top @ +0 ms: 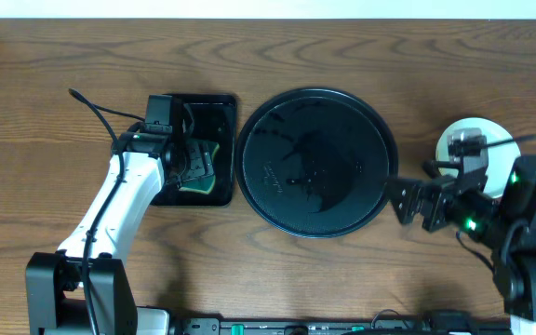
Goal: Clean dirty plates on tray and stack at the side
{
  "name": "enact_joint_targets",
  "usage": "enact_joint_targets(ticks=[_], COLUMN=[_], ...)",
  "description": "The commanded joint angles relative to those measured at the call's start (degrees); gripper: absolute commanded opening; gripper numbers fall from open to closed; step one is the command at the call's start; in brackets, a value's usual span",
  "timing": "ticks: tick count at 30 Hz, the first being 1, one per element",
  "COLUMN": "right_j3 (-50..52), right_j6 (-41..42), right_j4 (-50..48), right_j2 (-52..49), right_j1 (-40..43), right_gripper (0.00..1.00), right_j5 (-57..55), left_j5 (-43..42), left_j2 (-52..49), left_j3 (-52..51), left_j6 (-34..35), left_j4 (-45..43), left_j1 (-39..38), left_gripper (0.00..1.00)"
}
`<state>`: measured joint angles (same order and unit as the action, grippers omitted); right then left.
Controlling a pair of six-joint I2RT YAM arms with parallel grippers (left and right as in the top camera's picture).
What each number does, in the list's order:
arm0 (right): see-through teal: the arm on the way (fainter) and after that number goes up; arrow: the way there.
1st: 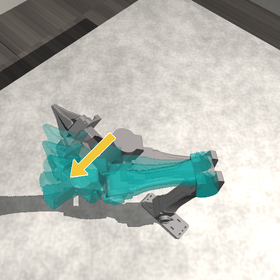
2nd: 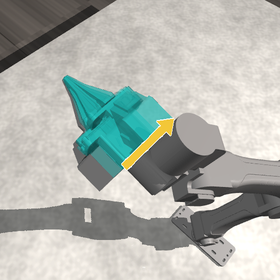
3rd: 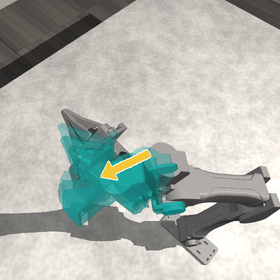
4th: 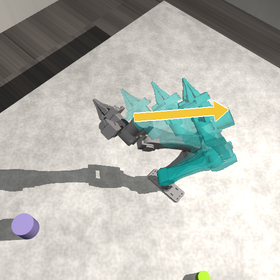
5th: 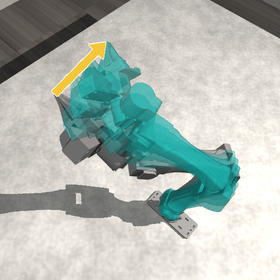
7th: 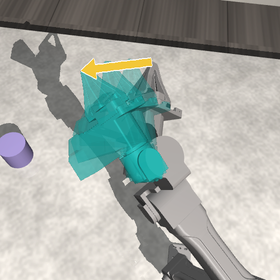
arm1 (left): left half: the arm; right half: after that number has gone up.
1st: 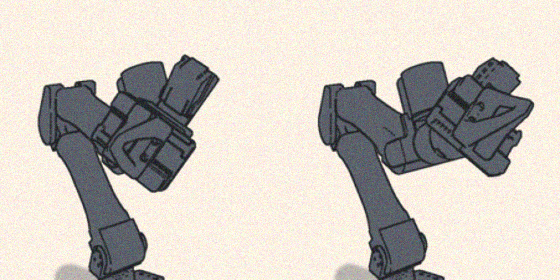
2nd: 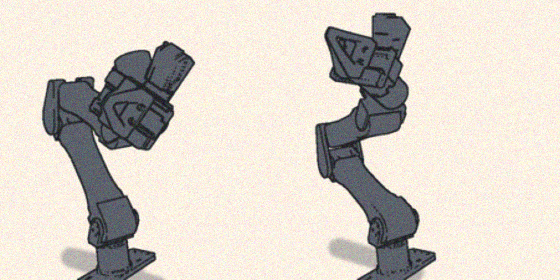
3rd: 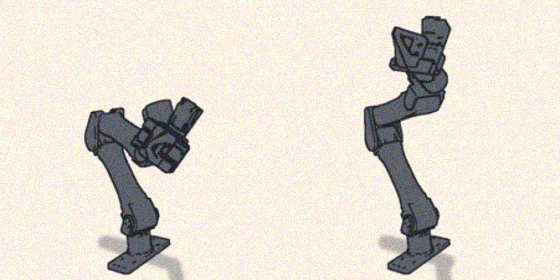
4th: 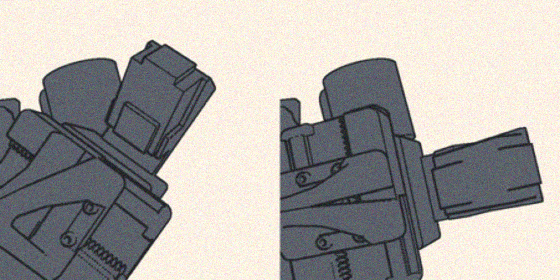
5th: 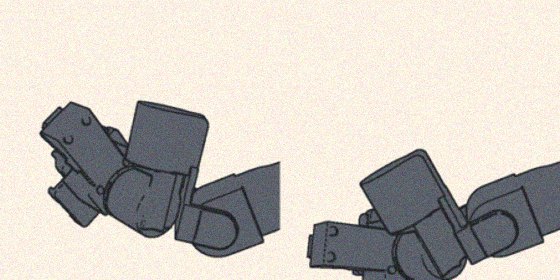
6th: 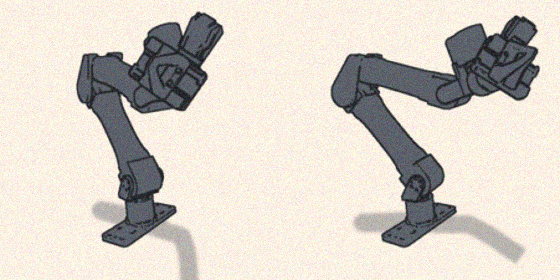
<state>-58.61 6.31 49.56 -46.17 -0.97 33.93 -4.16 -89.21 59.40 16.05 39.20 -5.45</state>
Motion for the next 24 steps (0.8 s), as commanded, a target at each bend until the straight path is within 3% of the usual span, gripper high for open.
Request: enact_joint_targets(ticks=[1,4,8,13,18,24], right_j3=[-0.52,-0.52,-0.52,-0.52,-0.52,0.94], right_j6=[1.16,9.03,4.98,5.27,-2.23,-16.83], right_j4=[0.50,0.63,0.92,7.89,5.79,-2.19], right_j2=[1.90,2.58,2.43,2.45,4.72,10.75], right_j1=[-1.90,-2.47,-2.45,-2.29,-2.84,-5.14], right_gripper=[0.99,0.99,0.99,0.99,0.99,0.99], right_j5=[1.11,1.05,-7.72,-9.09,-8.90,-11.21], left_j5=[0.09,0.11,0.09,0.11,0.09,0.09], left_j2=[0.15,0.15,0.15,0.15,0.15,0.15], left_j3=[1.09,1.09,1.09,1.09,1.09,1.09], left_j6=[-0.37,-0.37,-0.37,-0.37,-0.37,-0.37], left_j4=[0.26,0.26,0.26,0.26,0.24,0.26], left_j1=[-0.09,-0.09,-0.09,-0.09,-0.09,-0.09], left_gripper=[0.84,0.84,0.84,0.84,0.84,0.84])
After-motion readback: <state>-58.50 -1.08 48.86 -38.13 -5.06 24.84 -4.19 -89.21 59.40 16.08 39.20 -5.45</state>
